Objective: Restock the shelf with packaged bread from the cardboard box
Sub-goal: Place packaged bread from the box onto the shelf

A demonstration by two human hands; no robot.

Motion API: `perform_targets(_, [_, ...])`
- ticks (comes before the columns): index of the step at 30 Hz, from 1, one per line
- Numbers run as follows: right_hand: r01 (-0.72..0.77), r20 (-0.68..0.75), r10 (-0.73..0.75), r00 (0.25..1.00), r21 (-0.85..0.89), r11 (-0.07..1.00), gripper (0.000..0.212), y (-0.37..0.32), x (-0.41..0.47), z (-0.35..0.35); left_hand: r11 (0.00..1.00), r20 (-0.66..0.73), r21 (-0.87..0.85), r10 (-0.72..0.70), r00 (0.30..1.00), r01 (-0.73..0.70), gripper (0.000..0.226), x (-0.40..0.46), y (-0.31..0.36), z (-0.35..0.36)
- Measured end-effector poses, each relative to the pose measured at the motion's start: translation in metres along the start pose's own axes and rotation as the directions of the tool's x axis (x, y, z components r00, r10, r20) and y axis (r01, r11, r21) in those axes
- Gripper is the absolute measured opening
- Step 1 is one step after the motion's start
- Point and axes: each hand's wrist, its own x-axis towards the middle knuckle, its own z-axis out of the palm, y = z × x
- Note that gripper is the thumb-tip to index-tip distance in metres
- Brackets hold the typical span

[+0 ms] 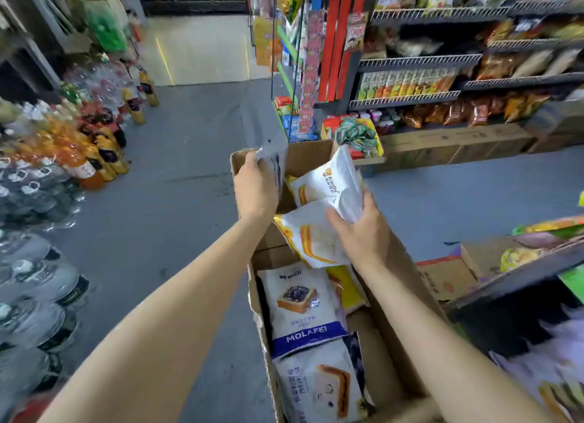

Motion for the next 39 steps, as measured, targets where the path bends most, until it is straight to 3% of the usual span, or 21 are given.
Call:
perform_targets(2, [-0.082,-0.030,0.089,0.996,0.182,0.980,0.064,0.003,-0.020,-0.022,0.999,0.030,-0.029,-0.016,0.999,0.017,0.039,-0.010,0.002,-0.013])
perform_targets(5, [-0.168,-0.002,0.202,0.979,0.547,0.820,0.023,0.000,-0.046,-0.047,0.997,0.114,-0.073,-0.028,0.993,0.036,0.037,-0.032,0.000,-0.028])
perform_targets(7, [-0.262,0.058,0.304,0.951,0.675,0.690,0.020,-0.001,-0.061,-0.058,0.990,0.222,-0.141,0.019,0.975,0.012,0.034,-0.053,0.000,-0.032])
perform_targets(9, [-0.373,0.178,0.375,0.910,0.746,0.551,0.039,0.001,-0.079,-0.066,0.965,0.315,-0.259,0.059,0.947,0.026,0.032,-0.075,0.001,-0.032])
perform_targets(11, [-0.456,0.267,0.422,0.866,0.767,0.451,0.045,0.006,-0.099,-0.078,0.934,0.419,-0.328,0.010,0.908,0.141,0.026,-0.098,0.007,-0.031])
perform_targets(16, [-0.479,0.270,0.466,0.843,0.770,0.421,0.039,0.037,-0.147,-0.130,0.904,0.604,-0.344,0.005,0.797,0.255,0.022,-0.161,0.024,-0.016])
perform_targets(18, [-0.461,0.257,0.466,0.847,0.790,0.403,0.032,0.054,-0.168,-0.154,0.898,0.681,-0.353,0.053,0.731,0.263,0.024,-0.200,0.038,-0.011])
perform_targets(20, [-0.437,0.234,0.466,0.854,0.807,0.396,0.037,0.072,-0.191,-0.177,0.841,0.754,-0.379,0.039,0.655,0.386,0.036,-0.240,0.051,-0.002])
perform_targets(22, [-0.431,0.204,0.495,0.845,0.808,0.401,0.047,0.093,-0.217,-0.199,0.805,0.846,-0.321,0.007,0.533,0.499,0.077,-0.280,0.060,0.004])
perform_targets(24, [-0.448,0.184,0.548,0.816,0.801,0.398,0.061,0.115,-0.244,-0.222,0.840,0.912,-0.219,-0.004,0.409,0.496,0.107,-0.317,0.061,0.010])
perform_targets(26, [-0.473,0.199,0.578,0.792,0.798,0.374,0.066,0.139,-0.273,-0.241,0.861,0.942,-0.144,-0.033,0.335,0.489,0.103,-0.357,0.057,0.016])
perform_targets(27, [-0.484,0.200,0.596,0.777,0.796,0.363,0.053,0.148,-0.289,-0.249,0.874,0.936,-0.128,-0.048,0.347,0.468,0.098,-0.376,0.055,0.019])
perform_targets(29, [-0.497,0.210,0.622,0.755,0.802,0.332,0.026,0.165,-0.317,-0.264,0.915,0.885,-0.146,-0.049,0.464,0.376,0.074,-0.406,0.043,0.035])
perform_targets(31, [-0.520,0.218,0.640,0.737,0.788,0.330,0.023,0.185,-0.337,-0.277,0.956,0.816,-0.128,-0.049,0.576,0.264,0.051,-0.434,0.033,0.046])
perform_targets(35, [-0.616,0.084,0.770,0.633,0.657,0.435,0.028,0.225,-0.365,-0.304,0.942,0.792,-0.059,-0.157,0.589,0.330,0.072,-0.484,0.007,0.070])
perform_targets(37, [-0.639,-0.050,0.824,0.564,0.606,0.474,0.026,0.248,-0.377,-0.317,0.944,0.750,-0.004,-0.215,0.625,0.329,0.081,-0.507,-0.006,0.083])
perform_targets(39, [-0.627,-0.169,0.840,0.515,0.594,0.504,0.026,0.268,-0.387,-0.329,0.966,0.691,0.061,-0.223,0.688,0.252,0.075,-0.525,-0.015,0.090])
